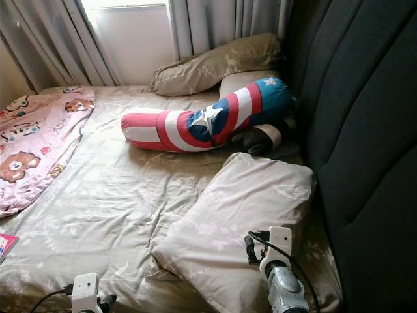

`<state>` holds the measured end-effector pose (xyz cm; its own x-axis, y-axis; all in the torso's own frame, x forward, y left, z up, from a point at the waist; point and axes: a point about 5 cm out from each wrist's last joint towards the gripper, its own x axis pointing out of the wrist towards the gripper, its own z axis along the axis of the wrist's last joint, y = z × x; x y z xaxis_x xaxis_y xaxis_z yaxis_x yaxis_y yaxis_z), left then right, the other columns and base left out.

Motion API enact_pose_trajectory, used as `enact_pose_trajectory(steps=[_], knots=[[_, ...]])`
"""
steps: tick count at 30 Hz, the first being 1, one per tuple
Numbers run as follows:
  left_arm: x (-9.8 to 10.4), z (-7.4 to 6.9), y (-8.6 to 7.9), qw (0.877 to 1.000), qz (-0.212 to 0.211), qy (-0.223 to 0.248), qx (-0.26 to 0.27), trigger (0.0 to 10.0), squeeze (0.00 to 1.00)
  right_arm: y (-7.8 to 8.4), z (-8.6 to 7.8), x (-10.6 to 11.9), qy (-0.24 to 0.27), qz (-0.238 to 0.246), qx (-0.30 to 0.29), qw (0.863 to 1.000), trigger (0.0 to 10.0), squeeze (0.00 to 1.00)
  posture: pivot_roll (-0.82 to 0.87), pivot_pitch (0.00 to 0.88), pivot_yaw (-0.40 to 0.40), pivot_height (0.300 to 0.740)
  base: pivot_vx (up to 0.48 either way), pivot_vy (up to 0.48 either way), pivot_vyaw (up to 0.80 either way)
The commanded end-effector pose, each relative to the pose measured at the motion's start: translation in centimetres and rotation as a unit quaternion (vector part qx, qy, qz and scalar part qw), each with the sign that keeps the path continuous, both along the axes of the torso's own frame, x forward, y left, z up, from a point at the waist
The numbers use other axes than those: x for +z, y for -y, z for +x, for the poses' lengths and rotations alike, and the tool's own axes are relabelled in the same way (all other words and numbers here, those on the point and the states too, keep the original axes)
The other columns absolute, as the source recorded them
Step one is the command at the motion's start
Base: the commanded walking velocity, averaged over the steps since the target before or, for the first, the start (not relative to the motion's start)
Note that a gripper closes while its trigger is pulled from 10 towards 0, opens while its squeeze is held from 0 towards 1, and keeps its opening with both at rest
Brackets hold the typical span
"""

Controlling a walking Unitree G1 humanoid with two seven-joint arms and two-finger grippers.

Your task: Clean up the room

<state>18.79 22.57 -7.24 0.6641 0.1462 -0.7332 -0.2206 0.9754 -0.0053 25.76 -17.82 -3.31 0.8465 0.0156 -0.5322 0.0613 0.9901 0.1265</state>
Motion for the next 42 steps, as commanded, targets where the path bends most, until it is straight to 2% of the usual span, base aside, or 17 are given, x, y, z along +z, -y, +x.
enact_pose_trajectory(steps=[1,4,8,17,19,24,27,29,32,42], knots=[[-0.1,-0.2,-0.1,1.0,0.002,-0.008,0.002,10.0,0.0,-0.2,-0.3,-0.3,-0.01,0.001,0.001,1.0,10.0,0.0,0.01,0.0,0.063,0.705,0.0,0.0,0.0],[-0.1,-0.2,-0.3,1.0,0.003,-0.008,0.001,10.0,0.0,-0.5,-0.2,-0.2,-0.001,0.007,0.002,1.0,10.0,0.0,0.02,0.0,0.064,0.688,0.0,0.0,0.0],[-0.1,-0.3,-0.5,1.0,0.005,-0.01,0.001,10.0,0.0,-0.6,-0.2,-0.3,-0.004,0.007,0.002,1.0,10.0,0.0,0.02,0.0,0.065,0.688,0.0,0.0,0.0],[0.0,-0.5,-1.1,1.0,0.011,-0.013,-0.002,10.0,0.0,-1.6,-1.2,-1.4,-0.058,0.028,-0.001,0.998,10.0,0.0,0.05,0.0,0.075,0.688,0.0,0.0,0.0],[0.1,-0.1,-0.8,1.0,0.015,-0.012,-0.011,10.0,0.0,-1.6,-1.4,-1.7,-0.079,0.033,-0.018,0.996,10.0,0.0,0.05,0.0,0.082,0.688,0.0,0.0,0.0],[0.2,0.5,-0.1,1.0,0.018,-0.008,-0.023,10.0,0.0,-1.8,-1.5,-1.9,-0.092,0.047,-0.038,0.994,10.0,0.0,0.08,0.0,0.092,0.688,0.0,0.0,0.0],[0.4,1.1,0.6,0.999,0.023,-0.002,-0.033,10.0,0.0,-1.7,-1.8,-2.2,-0.114,0.051,-0.083,0.989,10.0,0.0,0.11,0.0,0.105,0.688,0.0,0.0,0.0],[0.1,0.4,0.5,0.999,0.024,-0.003,-0.038,10.0,0.0,-1.7,-2.0,-2.3,-0.124,0.045,-0.094,0.987,10.0,0.0,0.12,0.0,0.109,0.688,0.0,0.0,0.0],[-0.5,-1.4,0.0,0.999,0.03,-0.013,-0.038,10.0,0.0,-1.5,-2.1,-2.4,-0.127,0.041,-0.116,0.984,10.0,0.0,0.14,0.0,0.119,0.688,0.0,0.0,0.0],[-1.0,-3.2,-1.1,0.998,0.039,-0.025,-0.041,10.0,0.0,-0.4,-3.2,-2.9,-0.144,0.028,-0.18,0.973,10.0,0.0,0.17,0.0,0.141,0.688,0.0,0.0,0.0]])
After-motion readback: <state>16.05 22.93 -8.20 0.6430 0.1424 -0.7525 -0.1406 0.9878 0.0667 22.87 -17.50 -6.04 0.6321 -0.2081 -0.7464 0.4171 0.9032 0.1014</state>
